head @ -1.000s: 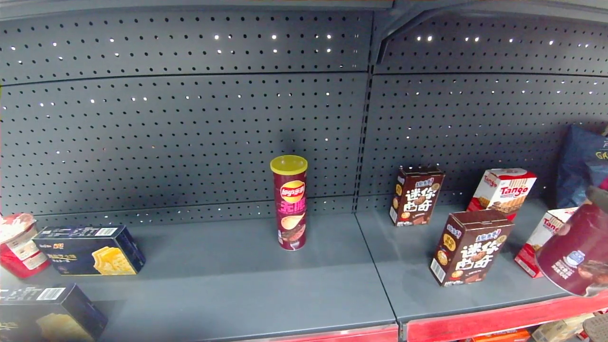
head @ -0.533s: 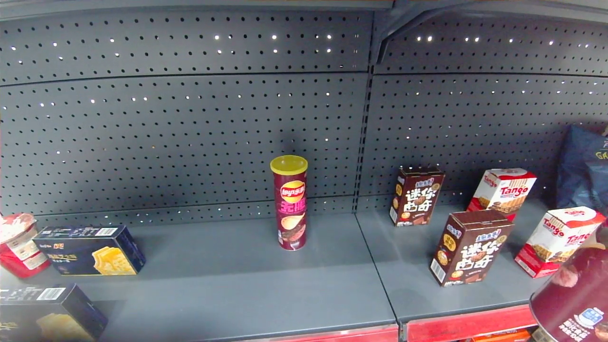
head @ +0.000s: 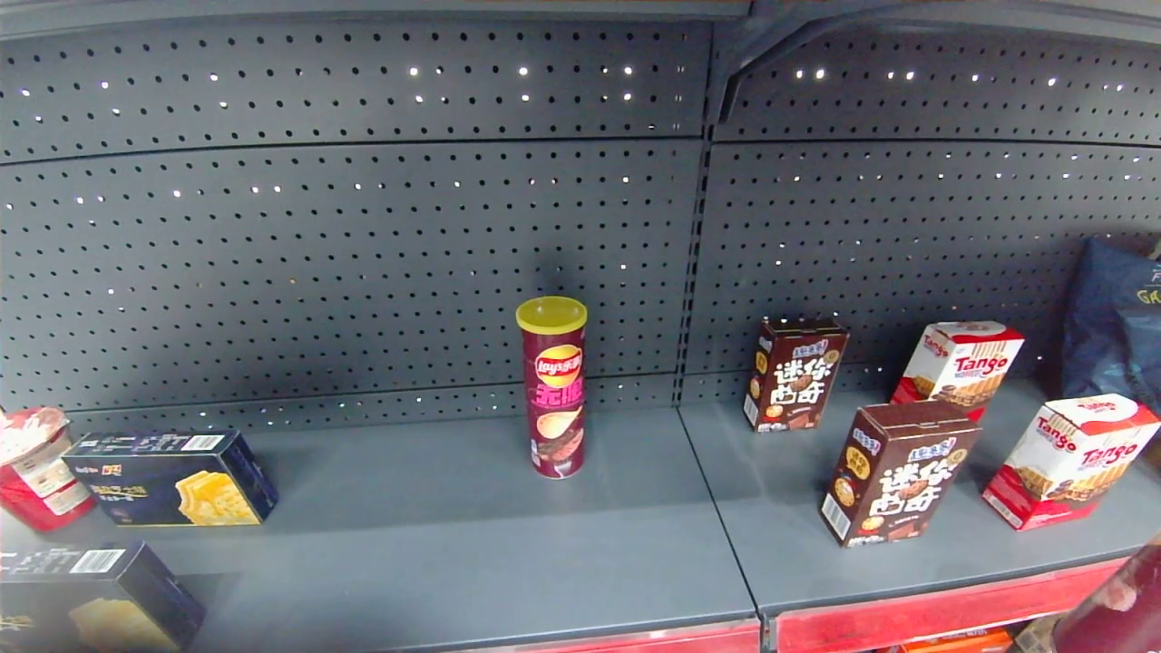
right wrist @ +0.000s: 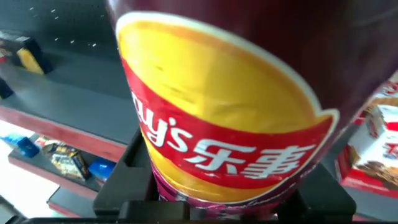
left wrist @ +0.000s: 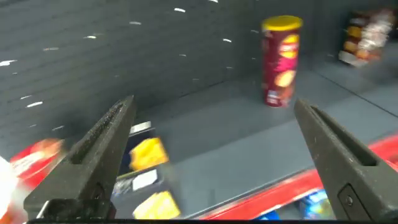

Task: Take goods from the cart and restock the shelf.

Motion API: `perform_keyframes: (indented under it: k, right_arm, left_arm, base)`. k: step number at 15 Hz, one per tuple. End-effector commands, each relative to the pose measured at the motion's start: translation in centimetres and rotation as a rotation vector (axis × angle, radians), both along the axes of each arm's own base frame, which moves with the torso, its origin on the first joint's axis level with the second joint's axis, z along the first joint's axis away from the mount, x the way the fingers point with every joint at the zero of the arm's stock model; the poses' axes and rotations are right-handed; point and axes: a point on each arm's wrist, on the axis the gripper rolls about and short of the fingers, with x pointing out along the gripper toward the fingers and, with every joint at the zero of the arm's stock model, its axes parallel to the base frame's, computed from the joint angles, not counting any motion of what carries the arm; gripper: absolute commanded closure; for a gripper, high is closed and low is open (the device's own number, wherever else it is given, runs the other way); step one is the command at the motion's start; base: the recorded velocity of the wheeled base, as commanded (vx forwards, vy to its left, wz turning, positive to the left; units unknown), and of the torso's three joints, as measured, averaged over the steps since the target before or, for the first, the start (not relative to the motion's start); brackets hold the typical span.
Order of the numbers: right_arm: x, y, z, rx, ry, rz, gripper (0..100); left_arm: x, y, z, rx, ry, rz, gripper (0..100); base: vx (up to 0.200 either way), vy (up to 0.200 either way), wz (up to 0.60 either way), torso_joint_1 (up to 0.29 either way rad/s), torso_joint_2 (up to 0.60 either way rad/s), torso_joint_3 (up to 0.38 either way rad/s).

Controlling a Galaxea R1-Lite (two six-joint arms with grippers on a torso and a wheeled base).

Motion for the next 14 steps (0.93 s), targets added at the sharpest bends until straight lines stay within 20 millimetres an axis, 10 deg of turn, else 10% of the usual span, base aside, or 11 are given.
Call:
perform_keyframes:
  k: [1, 14]
  right_arm:
    - [-0.4, -0.5, -0.4, 0.027, -0.003, -0.053, 100]
    - [-3.6, -2.7, -4.3, 0.003, 0.049, -0.139, 100]
  left_arm:
    - [4.8, -0.7, 0.6, 0.008, 0.134, -0.125, 0]
    - [22.3, -5.4, -4.4, -0.06, 0.362, -0.347, 0]
  base:
    - [0.0, 0.0, 0.0, 0.0, 0.0, 0.0]
    - [0.0, 0.0, 0.0, 0.0, 0.0, 0.0]
